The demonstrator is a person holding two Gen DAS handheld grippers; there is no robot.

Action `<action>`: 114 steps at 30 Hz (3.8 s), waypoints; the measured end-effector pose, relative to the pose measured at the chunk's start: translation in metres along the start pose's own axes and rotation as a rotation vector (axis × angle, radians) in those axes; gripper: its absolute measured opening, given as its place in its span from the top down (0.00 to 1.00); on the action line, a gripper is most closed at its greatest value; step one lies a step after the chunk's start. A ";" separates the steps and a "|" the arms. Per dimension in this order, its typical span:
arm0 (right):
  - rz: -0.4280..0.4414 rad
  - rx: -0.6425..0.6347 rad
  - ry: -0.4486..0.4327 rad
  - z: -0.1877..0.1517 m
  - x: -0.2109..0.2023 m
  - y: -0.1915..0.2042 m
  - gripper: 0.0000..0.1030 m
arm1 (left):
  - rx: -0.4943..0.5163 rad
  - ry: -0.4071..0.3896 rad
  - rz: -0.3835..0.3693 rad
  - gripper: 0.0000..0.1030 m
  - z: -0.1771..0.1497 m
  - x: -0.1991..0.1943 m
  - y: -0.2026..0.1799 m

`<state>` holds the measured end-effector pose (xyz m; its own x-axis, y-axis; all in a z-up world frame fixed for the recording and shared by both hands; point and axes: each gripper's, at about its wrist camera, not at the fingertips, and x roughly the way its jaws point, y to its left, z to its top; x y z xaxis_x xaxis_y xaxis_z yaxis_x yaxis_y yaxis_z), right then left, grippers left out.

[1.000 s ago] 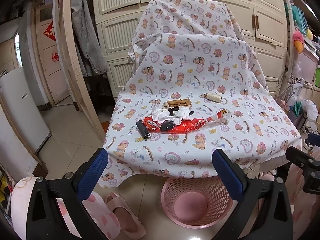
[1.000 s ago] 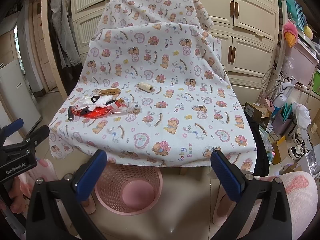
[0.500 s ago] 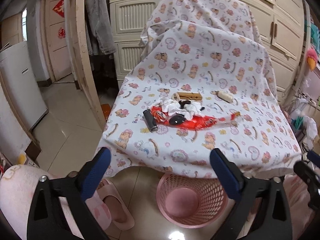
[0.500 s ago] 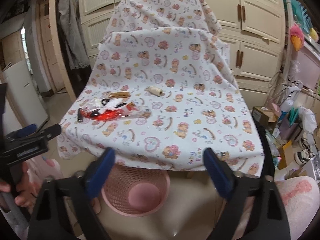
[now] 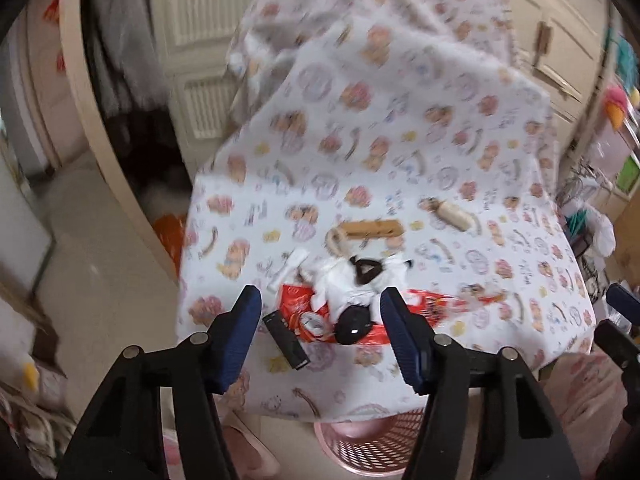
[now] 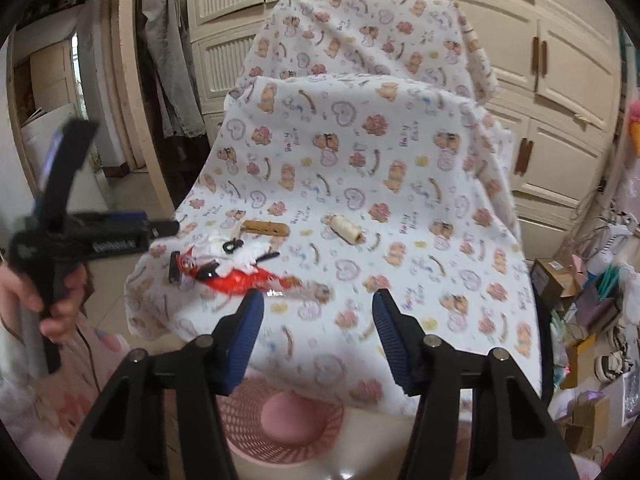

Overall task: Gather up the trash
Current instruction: 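Grasp the red wrapper and black marker with the left gripper, then carry the red wrapper and marker down and drop them into the pink basket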

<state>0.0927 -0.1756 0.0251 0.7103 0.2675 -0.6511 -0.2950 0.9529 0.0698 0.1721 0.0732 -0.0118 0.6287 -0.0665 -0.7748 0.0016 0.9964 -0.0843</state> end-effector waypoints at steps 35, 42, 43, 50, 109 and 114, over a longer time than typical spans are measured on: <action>-0.145 0.207 0.048 0.008 0.113 -0.015 0.93 | -0.205 0.244 -0.093 0.86 -0.026 0.047 0.018; -0.181 0.283 -0.054 0.021 0.079 -0.052 0.93 | -0.167 0.233 -0.075 0.86 -0.028 0.046 0.007; -0.247 0.261 -0.104 0.023 0.068 -0.052 0.93 | -0.156 0.222 -0.068 0.86 -0.028 0.045 0.006; -0.374 0.154 -0.210 0.029 0.035 -0.047 0.93 | -0.120 0.182 -0.079 0.86 -0.027 0.038 -0.006; 0.129 0.238 0.338 -0.107 0.113 0.026 0.92 | -0.232 0.547 -0.236 0.86 -0.143 0.054 -0.033; 0.149 0.255 0.460 -0.124 0.134 0.025 0.92 | -0.213 0.574 -0.190 0.86 -0.150 0.061 -0.035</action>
<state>0.1016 -0.1338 -0.1544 0.3030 0.3672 -0.8794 -0.1666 0.9290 0.3305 0.0939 0.0267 -0.1499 0.1158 -0.3168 -0.9414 -0.1193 0.9365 -0.3299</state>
